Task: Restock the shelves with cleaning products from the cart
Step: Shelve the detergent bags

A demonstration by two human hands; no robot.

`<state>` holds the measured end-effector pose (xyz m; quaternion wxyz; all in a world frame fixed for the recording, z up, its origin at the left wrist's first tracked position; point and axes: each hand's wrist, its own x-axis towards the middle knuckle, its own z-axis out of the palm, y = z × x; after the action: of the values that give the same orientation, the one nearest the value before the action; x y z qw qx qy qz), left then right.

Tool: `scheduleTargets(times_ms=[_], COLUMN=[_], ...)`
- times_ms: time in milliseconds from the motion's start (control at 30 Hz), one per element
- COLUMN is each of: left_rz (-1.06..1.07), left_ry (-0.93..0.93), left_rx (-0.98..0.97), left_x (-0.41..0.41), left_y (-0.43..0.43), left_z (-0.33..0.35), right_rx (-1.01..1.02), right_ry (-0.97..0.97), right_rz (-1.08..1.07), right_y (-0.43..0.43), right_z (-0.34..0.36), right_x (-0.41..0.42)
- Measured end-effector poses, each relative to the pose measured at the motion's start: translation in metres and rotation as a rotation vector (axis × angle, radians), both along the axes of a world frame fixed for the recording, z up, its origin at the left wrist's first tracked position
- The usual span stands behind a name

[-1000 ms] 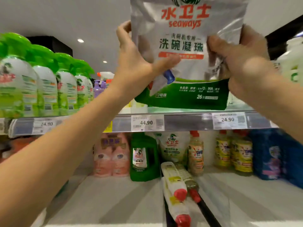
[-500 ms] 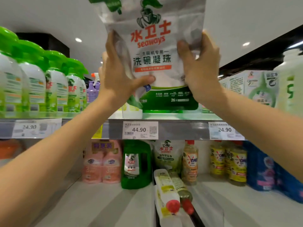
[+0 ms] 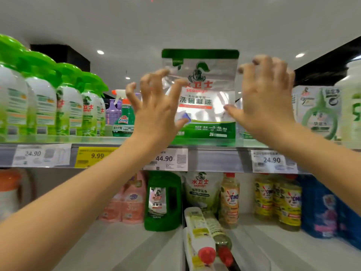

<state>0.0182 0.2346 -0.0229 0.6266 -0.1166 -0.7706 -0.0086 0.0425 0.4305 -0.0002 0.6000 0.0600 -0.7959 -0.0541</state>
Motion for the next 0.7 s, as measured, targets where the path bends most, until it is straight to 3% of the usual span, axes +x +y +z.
scheduleTargets(times_ms=[67,100,200,400,533,700], left_rz=[-0.071,-0.16,-0.305,-0.223,-0.204,-0.017], left_ry=[0.068,-0.034,-0.59,-1.092,-1.258,-1.335], left_rx=[-0.193,-0.234,-0.136,-0.131,-0.057,-0.164], left_x=[0.001,0.002,-0.003,-0.026,-0.051,-0.087], left_y=[0.003,0.005,0.01,0.015,0.027,0.045], left_z=[-0.004,-0.004,0.004,0.041,0.05,0.046], right_rx=[0.21,0.261,0.197,0.242,0.213,0.349], right_ry=[0.069,-0.065,-0.598,-0.879,-1.0,-1.175], right_rz=[0.112,0.192,0.266,0.122,0.032,-0.155], right_y=[-0.009,-0.015,-0.029,-0.06,-0.066,-0.067], right_z=[-0.009,-0.01,-0.004,0.019,0.023,0.014], right_x=[0.003,0.005,-0.001,-0.039,-0.063,-0.084])
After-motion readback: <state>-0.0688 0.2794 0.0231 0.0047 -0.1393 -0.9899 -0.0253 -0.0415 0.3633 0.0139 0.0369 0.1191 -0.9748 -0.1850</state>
